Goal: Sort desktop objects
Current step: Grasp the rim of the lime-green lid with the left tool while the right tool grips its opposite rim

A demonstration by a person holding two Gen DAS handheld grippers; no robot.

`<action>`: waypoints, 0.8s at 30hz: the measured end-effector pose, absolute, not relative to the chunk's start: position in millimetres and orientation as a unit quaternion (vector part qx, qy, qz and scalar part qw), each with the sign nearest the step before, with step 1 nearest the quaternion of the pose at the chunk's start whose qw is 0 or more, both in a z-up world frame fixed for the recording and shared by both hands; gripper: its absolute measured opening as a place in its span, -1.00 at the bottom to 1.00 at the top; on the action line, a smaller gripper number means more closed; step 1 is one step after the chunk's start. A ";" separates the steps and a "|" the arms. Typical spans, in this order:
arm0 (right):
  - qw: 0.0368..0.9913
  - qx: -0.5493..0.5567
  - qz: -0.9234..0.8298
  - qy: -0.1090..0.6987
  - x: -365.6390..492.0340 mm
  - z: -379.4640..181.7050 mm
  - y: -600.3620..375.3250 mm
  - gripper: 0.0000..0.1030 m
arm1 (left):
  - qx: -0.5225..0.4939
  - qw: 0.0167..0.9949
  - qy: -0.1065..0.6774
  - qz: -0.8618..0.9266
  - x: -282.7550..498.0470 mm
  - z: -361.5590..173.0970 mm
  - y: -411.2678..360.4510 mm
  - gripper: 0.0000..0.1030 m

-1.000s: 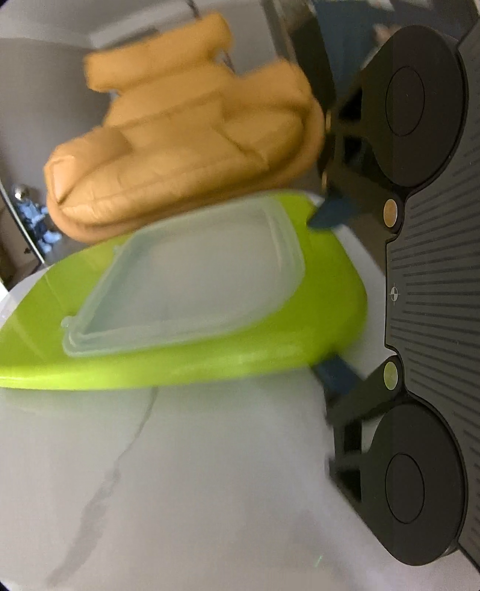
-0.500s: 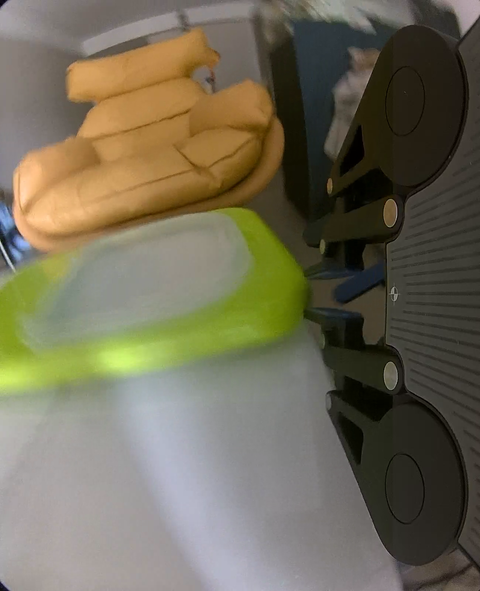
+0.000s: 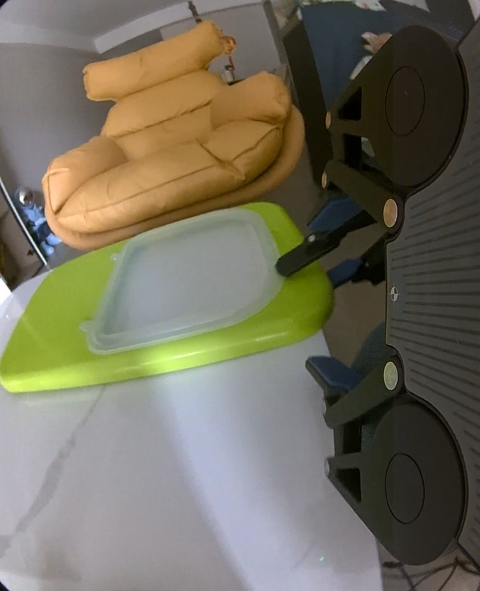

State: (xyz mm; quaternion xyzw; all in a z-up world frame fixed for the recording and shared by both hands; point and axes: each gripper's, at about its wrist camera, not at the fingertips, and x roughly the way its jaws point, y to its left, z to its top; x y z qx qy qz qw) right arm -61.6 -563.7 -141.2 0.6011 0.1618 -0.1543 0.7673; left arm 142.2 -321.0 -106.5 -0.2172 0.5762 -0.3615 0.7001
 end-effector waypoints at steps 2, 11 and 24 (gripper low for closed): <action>0.760 0.613 -0.150 0.158 -68.2 -143.0 -569.9 -0.20 | -0.203 0.708 0.568 -0.367 140.7 -100.8 -322.3 0.73; 0.769 0.593 -0.201 0.131 -115.5 -141.1 -570.5 0.13 | -0.175 0.715 0.557 -0.385 137.3 -87.7 -326.7 0.80; 0.753 0.622 -0.197 0.084 -104.1 -153.5 -567.9 -0.08 | -0.200 0.701 0.570 -0.379 148.9 -89.1 -314.7 0.82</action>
